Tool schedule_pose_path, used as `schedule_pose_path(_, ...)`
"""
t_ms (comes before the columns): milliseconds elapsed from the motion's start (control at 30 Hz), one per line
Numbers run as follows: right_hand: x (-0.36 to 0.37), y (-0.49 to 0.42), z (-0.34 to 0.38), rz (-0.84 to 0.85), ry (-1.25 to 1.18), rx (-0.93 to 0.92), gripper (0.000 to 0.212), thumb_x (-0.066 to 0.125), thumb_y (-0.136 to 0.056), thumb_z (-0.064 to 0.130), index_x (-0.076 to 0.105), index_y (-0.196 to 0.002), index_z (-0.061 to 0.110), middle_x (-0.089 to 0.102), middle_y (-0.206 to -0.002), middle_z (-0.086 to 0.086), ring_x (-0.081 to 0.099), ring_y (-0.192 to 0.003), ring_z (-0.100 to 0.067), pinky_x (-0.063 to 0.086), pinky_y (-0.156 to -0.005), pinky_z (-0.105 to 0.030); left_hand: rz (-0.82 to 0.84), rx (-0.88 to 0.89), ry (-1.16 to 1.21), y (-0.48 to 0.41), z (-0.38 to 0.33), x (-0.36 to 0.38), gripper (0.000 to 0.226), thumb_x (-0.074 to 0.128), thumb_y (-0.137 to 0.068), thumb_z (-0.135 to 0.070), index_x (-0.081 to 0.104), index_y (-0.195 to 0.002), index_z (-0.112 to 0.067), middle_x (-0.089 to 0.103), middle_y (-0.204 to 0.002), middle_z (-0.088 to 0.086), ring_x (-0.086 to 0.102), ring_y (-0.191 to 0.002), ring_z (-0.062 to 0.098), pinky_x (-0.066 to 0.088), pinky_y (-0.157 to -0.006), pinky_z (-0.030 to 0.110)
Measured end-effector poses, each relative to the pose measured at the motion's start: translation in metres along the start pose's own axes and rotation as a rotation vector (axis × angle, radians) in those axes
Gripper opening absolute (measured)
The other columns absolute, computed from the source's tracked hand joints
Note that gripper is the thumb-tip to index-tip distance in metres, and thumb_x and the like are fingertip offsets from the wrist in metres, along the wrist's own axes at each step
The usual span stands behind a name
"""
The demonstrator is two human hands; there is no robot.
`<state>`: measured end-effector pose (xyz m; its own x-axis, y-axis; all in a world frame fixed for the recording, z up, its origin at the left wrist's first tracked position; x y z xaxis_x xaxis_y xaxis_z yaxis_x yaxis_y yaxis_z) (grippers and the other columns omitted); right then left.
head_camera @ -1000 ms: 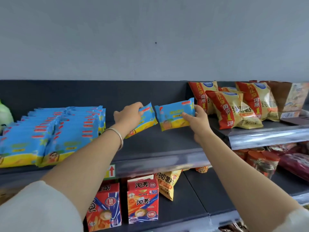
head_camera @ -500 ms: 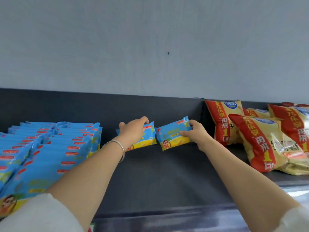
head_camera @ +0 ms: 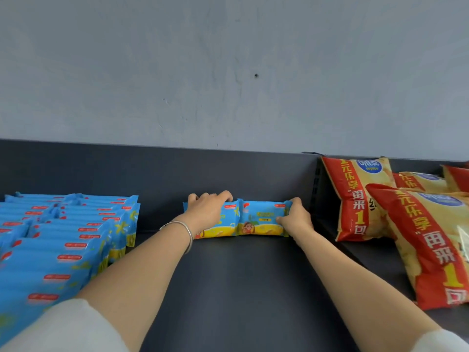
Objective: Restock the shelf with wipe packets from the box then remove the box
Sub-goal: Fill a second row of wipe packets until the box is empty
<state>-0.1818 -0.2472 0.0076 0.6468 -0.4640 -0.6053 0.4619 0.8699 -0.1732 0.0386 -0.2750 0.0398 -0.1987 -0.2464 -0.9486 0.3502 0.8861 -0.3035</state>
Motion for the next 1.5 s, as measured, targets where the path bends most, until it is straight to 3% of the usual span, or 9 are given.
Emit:
schedule_pose_path(133,-0.002,0.001,-0.003,-0.053,0.003,0.045,0.044,0.067,-0.087,0.016,0.038,-0.12,0.012,0.057,-0.116,-0.01,0.06,-0.102,-0.029,0.053,-0.082,-0.043,-0.099,0.021,-0.028,-0.001,0.0,-0.002,0.034,0.044,-0.091,-0.002,0.036,-0.111,-0.028,0.053,-0.107,-0.002,0.045,-0.095,0.019,0.029,-0.086,0.037)
schedule_pose_path(267,-0.003,0.003,-0.005,-0.073,-0.019,0.064,0.043,0.066,-0.088,0.016,0.038,-0.12,0.013,0.057,-0.118,-0.011,0.06,-0.103,-0.029,0.053,-0.085,-0.046,-0.293,0.106,-0.26,0.011,-0.003,0.0,0.051,0.06,-0.086,-0.013,0.038,-0.129,-0.028,0.042,-0.12,-0.002,0.041,-0.108,0.02,0.032,-0.091,0.035)
schedule_pose_path(433,-0.005,0.008,-0.002,-0.11,-0.007,0.04,0.054,0.073,-0.082,0.017,0.04,-0.125,0.011,0.052,-0.126,-0.012,0.056,-0.112,-0.03,0.049,-0.084,-0.041,-0.248,0.129,-0.327,0.017,-0.003,0.007,0.073,0.066,-0.081,-0.011,0.026,-0.141,-0.024,0.034,-0.133,0.003,0.036,-0.119,0.024,0.033,-0.096,0.036)
schedule_pose_path(667,-0.009,0.013,0.003,-0.089,-0.016,0.046,0.059,0.073,-0.082,0.016,0.037,-0.129,0.009,0.05,-0.131,-0.013,0.054,-0.117,-0.031,0.05,-0.091,-0.044,-0.244,0.092,-0.35,0.021,-0.003,0.005,0.078,0.062,-0.08,-0.002,0.023,-0.144,-0.024,0.032,-0.133,0.006,0.036,-0.118,0.026,0.032,-0.1,0.036)
schedule_pose_path(867,-0.021,0.035,0.013,-0.133,0.085,-0.014,0.066,0.069,-0.086,0.017,0.03,-0.139,0.012,0.038,-0.137,-0.014,0.048,-0.12,-0.033,0.046,-0.089,-0.041,-0.268,0.105,-0.287,0.034,-0.01,-0.006,0.067,0.06,-0.084,-0.01,0.028,-0.141,-0.027,0.037,-0.129,0.002,0.039,-0.114,0.023,0.033,-0.094,0.034)
schedule_pose_path(1000,-0.031,0.059,0.023,-0.18,0.237,-0.117,0.056,0.065,-0.089,0.024,0.036,-0.137,0.018,0.041,-0.134,-0.01,0.046,-0.119,-0.03,0.046,-0.081,-0.037,-0.265,0.095,-0.254,0.05,-0.01,-0.017,0.05,0.058,-0.089,-0.022,0.038,-0.135,-0.027,0.043,-0.126,-0.001,0.041,-0.115,0.022,0.034,-0.094,0.034)
schedule_pose_path(1133,-0.031,0.088,0.036,-0.115,0.42,-0.23,0.045,0.059,-0.091,0.032,0.044,-0.131,0.02,0.046,-0.128,-0.008,0.044,-0.118,-0.03,0.041,-0.074,-0.033,-0.174,0.097,-0.177,0.072,-0.013,-0.024,0.037,0.051,-0.094,-0.032,0.045,-0.13,-0.028,0.048,-0.127,-0.002,0.044,-0.116,0.021,0.035,-0.095,0.036)
schedule_pose_path(1500,-0.05,0.213,0.049,-0.158,0.688,-0.353,0.035,0.056,-0.092,0.036,0.051,-0.122,0.019,0.049,-0.122,-0.007,0.045,-0.115,-0.031,0.046,-0.081,-0.041,-0.156,0.215,-0.058,0.168,-0.04,-0.051,0.033,0.05,-0.093,-0.036,0.048,-0.124,-0.024,0.054,-0.124,0.0,0.048,-0.115,0.023,0.038,-0.091,0.039)
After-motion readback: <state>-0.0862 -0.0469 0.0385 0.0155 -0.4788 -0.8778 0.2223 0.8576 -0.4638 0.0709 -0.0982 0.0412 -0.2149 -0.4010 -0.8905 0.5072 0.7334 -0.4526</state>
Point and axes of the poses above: each hand's wrist, its own y-axis away from the middle knuckle, its own x-axis out of the palm, z = x × y, the point moved 6 cm from there along -y, towards the middle knuckle
